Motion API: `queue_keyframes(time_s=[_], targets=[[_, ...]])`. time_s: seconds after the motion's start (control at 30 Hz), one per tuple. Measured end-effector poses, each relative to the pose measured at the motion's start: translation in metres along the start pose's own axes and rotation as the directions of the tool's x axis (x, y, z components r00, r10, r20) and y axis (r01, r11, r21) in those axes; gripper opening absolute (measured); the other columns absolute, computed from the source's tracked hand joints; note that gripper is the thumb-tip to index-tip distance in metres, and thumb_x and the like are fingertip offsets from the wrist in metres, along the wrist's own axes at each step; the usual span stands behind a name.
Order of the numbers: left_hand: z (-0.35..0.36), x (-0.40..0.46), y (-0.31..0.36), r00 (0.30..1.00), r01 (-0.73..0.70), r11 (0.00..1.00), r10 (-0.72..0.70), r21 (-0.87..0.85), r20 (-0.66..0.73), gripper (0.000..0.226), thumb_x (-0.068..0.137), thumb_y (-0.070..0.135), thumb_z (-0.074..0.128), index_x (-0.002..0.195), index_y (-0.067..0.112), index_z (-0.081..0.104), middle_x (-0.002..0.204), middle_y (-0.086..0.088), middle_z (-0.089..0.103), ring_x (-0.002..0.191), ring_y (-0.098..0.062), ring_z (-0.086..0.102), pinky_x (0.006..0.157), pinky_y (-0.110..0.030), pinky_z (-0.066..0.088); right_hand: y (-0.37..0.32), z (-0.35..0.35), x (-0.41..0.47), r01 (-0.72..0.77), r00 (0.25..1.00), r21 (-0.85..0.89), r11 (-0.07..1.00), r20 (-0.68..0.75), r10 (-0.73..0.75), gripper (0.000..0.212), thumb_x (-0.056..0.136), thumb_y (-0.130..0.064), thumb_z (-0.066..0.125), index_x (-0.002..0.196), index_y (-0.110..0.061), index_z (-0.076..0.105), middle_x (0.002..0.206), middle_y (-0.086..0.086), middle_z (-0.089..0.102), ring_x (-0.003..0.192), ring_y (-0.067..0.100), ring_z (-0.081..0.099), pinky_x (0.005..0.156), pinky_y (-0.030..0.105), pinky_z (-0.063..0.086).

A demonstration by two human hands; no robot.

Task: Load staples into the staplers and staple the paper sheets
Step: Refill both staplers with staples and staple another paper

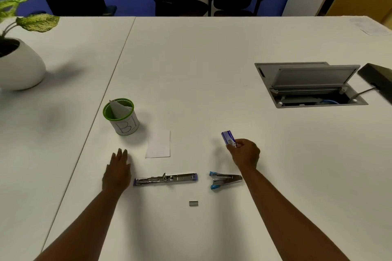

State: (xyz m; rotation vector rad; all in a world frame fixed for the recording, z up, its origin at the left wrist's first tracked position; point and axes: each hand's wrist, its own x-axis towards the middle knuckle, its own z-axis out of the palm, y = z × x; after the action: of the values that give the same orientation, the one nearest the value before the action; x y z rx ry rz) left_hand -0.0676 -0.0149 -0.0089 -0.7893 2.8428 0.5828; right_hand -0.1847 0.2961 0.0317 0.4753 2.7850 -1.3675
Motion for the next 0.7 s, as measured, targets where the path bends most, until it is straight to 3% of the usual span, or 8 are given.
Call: queue_keyframes(time_s=[0.17, 0.37, 0.57, 0.7], targets=[[0.007, 0.007, -0.007, 0.998, -0.022, 0.985, 0.01, 0.168, 0.069, 0.057, 0.099, 0.029, 0.031, 0.148, 0.011, 0.009, 0.158, -0.007, 0.003, 0.146, -0.026, 0.005, 0.114, -0.05, 0.017, 0.003, 0.01, 0.019, 0.001, 1.0, -0.112, 0.994, -0.026, -0.004, 0.028, 0.074, -0.023, 0.073, 0.091, -0.001, 0.069, 0.093, 0.018, 0.07, 0.087, 0.032, 0.064, 0.075, 0.036, 0.05], [0.018, 0.004, -0.009, 0.999, -0.004, 0.993, 0.0, 0.12, 0.039, 0.056, 0.1, 0.033, 0.022, 0.148, 0.019, -0.003, 0.158, -0.002, -0.008, 0.146, -0.02, -0.006, 0.117, -0.045, 0.001, 0.006, 0.019, 0.031, -0.003, 1.0, -0.183, 0.983, -0.027, -0.002, 0.031, 0.076, -0.026, 0.071, 0.089, 0.002, 0.069, 0.093, 0.022, 0.069, 0.088, 0.035, 0.063, 0.074, 0.036, 0.048], [0.023, 0.002, -0.009, 1.0, 0.004, 0.993, -0.005, 0.114, 0.01, 0.056, 0.1, 0.033, 0.021, 0.147, 0.02, -0.005, 0.158, -0.001, -0.009, 0.146, -0.018, -0.007, 0.118, -0.044, 0.0, 0.005, 0.025, 0.036, 0.033, 0.999, -0.195, 0.98, -0.014, -0.036, 0.03, 0.074, -0.024, 0.075, 0.086, 0.003, 0.07, 0.088, 0.022, 0.07, 0.085, 0.035, 0.062, 0.069, 0.032, 0.044], [0.024, 0.001, -0.009, 1.0, 0.001, 0.994, -0.001, 0.112, 0.005, 0.056, 0.1, 0.033, 0.021, 0.147, 0.02, -0.006, 0.158, -0.001, -0.009, 0.146, -0.018, -0.007, 0.117, -0.044, 0.0, 0.005, 0.027, 0.037, 0.049, 0.999, -0.228, 0.972, -0.01, -0.053, 0.033, 0.073, -0.023, 0.076, 0.09, 0.004, 0.069, 0.093, 0.022, 0.069, 0.089, 0.035, 0.062, 0.074, 0.034, 0.045]])
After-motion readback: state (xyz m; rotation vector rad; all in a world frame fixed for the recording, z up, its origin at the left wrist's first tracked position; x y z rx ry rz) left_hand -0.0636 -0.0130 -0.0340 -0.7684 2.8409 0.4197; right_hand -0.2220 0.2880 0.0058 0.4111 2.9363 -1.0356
